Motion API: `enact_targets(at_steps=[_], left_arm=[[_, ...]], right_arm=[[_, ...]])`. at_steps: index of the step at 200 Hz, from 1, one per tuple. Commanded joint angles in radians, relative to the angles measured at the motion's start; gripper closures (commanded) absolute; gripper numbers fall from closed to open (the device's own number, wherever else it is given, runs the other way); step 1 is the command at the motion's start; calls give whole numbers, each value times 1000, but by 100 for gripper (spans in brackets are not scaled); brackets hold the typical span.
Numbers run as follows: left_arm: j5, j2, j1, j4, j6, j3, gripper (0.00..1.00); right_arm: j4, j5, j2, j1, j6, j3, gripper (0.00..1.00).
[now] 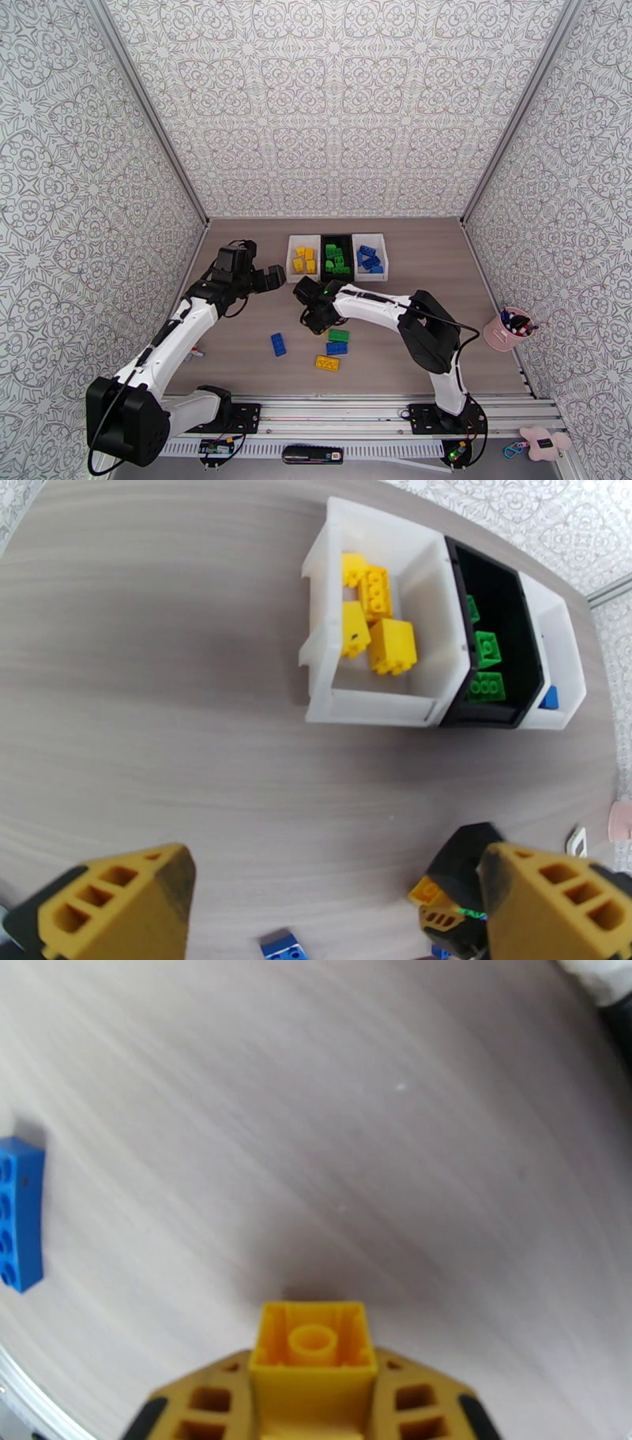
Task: Sort the legos into containers by color
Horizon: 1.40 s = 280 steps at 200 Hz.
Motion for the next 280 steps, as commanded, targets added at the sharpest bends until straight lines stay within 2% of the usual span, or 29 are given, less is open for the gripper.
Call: enact_targets(at_steps=[1, 26, 52, 100, 167, 192, 204, 233, 254, 280], left_arm=[[-29, -41, -12, 46, 26, -32, 0], [-38, -67, -18, 71, 23, -58, 0], [-50, -89, -27, 90, 27, -78, 0], [-77, -118, -43, 91, 30, -94, 0], [-89, -127, -55, 81, 19, -105, 0], [-104, -125, -55, 53, 18, -96, 0], [-126, -115, -55, 12, 4, -81, 0], [-152, -91, -63, -95, -53, -51, 0], [-168, -82, -94, -173, -83, -34, 0], [-194, -77, -152, -291, -139, -18, 0]], right_arm=[[88, 86, -90, -29, 33, -16, 81], [212, 88, -128, -77, 56, -24, 82], [290, 44, -87, -142, 75, 45, 82], [284, 32, 114, -218, 60, 303, 82], [295, 51, 368, -254, -10, 607, 81], [260, 61, 417, -257, -33, 699, 67], [243, 66, 412, -257, -39, 713, 54], [282, 65, 322, -257, -44, 603, 29], [379, 68, 203, -257, -45, 429, 21], [460, 100, 58, -257, -45, 239, 16]])
